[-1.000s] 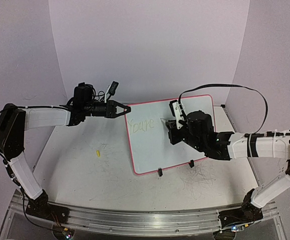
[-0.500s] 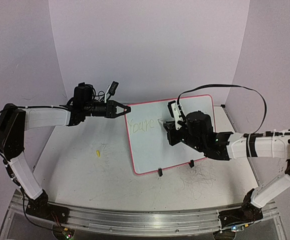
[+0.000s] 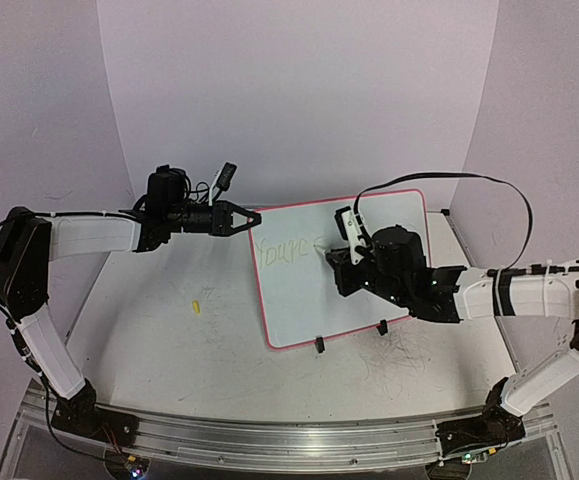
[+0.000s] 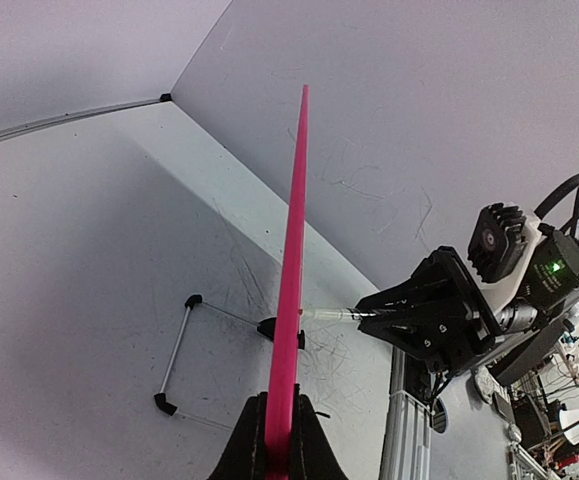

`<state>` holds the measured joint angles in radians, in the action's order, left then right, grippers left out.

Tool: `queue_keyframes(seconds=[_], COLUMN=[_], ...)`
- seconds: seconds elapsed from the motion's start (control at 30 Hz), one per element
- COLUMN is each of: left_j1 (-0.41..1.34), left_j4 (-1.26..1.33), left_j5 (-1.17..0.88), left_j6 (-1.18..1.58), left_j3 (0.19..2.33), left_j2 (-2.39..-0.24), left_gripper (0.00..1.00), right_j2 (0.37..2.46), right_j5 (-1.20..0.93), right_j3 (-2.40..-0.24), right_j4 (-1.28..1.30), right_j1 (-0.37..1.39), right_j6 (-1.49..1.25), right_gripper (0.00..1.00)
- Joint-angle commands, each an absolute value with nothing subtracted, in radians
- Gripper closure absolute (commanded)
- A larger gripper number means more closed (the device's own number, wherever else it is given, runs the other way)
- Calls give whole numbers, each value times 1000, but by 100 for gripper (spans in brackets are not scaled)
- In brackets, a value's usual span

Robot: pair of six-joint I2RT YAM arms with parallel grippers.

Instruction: Write a sentence on the whiteboard

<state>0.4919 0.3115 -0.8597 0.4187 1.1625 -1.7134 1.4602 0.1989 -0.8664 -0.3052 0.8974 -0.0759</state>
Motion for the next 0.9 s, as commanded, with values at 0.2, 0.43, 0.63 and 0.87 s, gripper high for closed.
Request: queue_keyframes(seconds=[0.2,0.43,0.63,0.87], left_j1=[491,491,490,490], left_j4=[267,267,267,267], left_j5=[-819,-821,-821,-823], left_j6=[402,402,402,401], left_j3=[1154,1153,1152,1152], left_j2=[-1685,-1684,-1683,-1680], left_gripper=[100,100,100,100], right_j2=[1411,1417,1449,1461], right_j5=[231,279,306,327], right_j3=[-828,-838,-864,-877], right_j4=[-238,-271,-314,-330], right_j1=[893,892,893,893], right_j6=[-101,-111,-112,-109], right_gripper=[100,100,100,100])
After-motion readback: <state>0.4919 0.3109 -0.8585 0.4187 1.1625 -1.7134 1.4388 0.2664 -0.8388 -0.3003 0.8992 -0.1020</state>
